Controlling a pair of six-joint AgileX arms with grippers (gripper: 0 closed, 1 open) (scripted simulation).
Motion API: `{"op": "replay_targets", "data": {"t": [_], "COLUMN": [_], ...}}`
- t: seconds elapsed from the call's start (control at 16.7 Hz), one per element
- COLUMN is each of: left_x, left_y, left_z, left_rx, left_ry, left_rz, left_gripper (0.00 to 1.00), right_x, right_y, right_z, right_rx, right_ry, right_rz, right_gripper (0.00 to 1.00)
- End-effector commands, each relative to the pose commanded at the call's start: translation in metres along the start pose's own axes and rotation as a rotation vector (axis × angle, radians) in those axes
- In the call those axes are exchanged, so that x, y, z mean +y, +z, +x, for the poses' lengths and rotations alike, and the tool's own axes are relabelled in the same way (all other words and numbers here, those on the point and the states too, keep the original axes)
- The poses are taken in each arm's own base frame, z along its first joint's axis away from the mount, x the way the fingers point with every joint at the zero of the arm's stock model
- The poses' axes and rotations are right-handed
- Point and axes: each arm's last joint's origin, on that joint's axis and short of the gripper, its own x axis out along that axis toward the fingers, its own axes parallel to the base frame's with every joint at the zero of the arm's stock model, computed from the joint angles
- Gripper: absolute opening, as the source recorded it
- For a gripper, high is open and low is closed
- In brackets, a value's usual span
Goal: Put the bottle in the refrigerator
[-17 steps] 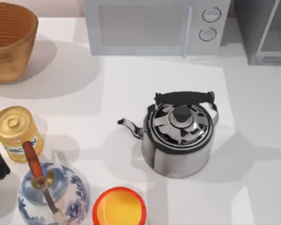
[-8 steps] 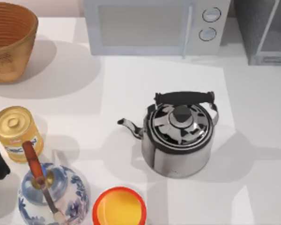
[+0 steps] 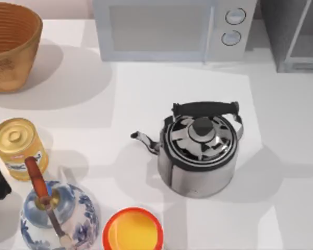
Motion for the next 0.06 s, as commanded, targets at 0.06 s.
{"op": "replay_targets", "data": {"t": [0.06], "left_x": [0.0000], "left_y": [0.0000], "left_z": [0.0000], "left_rx": [0.000], "left_ry": [0.000], "left_rz": [0.000], "left_gripper": [1.00], "right_x": [0.0000], "right_y": [0.0000], "right_z": [0.0000], "right_rx": [0.000], "right_ry": [0.000], "right_rz": [0.000], "right_gripper": [1.00]}}
